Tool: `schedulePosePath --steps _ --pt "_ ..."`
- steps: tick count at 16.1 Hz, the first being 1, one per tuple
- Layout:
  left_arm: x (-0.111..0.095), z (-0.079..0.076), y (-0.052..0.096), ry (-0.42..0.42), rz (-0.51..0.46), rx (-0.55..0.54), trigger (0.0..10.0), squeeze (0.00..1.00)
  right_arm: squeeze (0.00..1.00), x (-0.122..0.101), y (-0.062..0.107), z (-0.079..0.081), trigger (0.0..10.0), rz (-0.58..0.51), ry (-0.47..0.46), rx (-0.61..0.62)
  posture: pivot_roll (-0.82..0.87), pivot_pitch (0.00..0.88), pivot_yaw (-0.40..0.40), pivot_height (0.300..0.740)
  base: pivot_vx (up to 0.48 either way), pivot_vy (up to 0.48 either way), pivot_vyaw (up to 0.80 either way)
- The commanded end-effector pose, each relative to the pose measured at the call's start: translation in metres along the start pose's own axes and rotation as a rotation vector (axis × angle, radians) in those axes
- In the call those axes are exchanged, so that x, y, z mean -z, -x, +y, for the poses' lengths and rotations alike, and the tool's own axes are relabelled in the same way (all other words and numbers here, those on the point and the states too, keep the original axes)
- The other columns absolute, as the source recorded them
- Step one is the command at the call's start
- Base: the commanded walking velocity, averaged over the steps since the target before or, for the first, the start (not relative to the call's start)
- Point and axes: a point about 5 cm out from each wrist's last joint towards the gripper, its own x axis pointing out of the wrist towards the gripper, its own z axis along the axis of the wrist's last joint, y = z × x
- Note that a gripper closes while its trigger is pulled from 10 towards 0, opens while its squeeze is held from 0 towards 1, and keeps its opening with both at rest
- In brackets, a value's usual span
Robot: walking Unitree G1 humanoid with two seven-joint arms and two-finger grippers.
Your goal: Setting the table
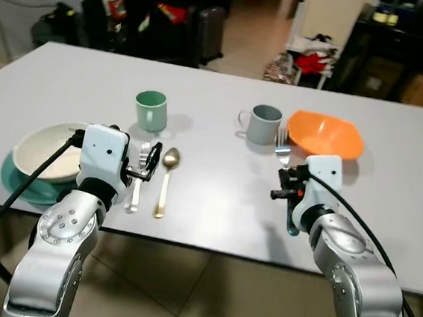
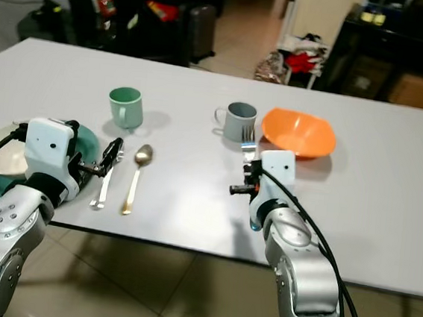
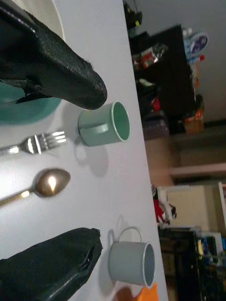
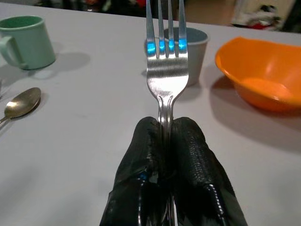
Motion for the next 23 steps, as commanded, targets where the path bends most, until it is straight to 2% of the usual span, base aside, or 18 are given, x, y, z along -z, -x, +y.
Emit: schedulePosePath --steps 1,4,9,13,15,17,19,21,23 --pt "-0.001 0.002 -0.002 -0.008 -0.003 -0.001 10.0 0.00 0.00 -0.003 0.000 0.000 10.0 -0.018 -0.007 0.009 -0.07 0.000 -0.005 0.740 0.000 0.480 -0.79" --pt "-0.003 0.003 -0.003 -0.041 -0.007 0.003 10.0 0.00 0.00 -0.003 0.000 0.000 10.0 -0.018 -0.014 0.014 -0.07 0.000 -0.001 0.740 0.000 0.105 -0.23" --pt "-0.005 0.002 -0.007 -0.036 -0.014 0.024 10.0 0.00 0.00 -0.006 -0.008 0.001 10.0 -0.006 0.015 -0.010 -0.07 0.000 0.012 0.740 0.000 -0.340 0.00" --pt "-0.008 0.001 -0.006 -0.059 -0.025 0.109 10.0 0.00 0.00 -0.007 -0.029 -0.001 10.0 0.061 0.045 -0.005 -0.06 0.005 0.016 0.740 0.000 0.000 0.00" --pt "-0.007 0.007 -0.005 -0.102 -0.010 0.157 10.0 0.00 0.00 -0.005 -0.056 0.006 10.0 0.125 0.010 -0.014 -0.04 0.007 0.018 0.740 0.000 0.000 0.00" --pt "-0.008 0.008 -0.004 -0.119 -0.009 0.206 10.0 0.00 0.00 -0.007 -0.067 0.013 10.0 0.131 0.023 -0.031 -0.04 0.009 0.019 0.740 0.000 0.000 0.00" --pt "-0.007 0.008 0.000 -0.148 0.006 0.268 10.0 0.00 0.00 -0.015 -0.085 0.026 10.0 0.147 0.044 -0.024 -0.02 0.023 0.020 0.740 0.000 0.000 0.00" --pt "-0.007 0.008 0.003 -0.155 0.013 0.287 10.0 0.00 0.00 -0.017 -0.094 0.031 10.0 0.157 0.038 -0.019 -0.01 0.030 0.017 0.740 0.000 0.000 0.00" --pt "-0.004 0.006 0.013 -0.152 0.042 0.336 10.0 0.00 0.00 -0.017 -0.107 0.042 10.0 0.157 0.036 -0.032 0.00 0.055 0.010 0.740 0.000 0.000 0.00"
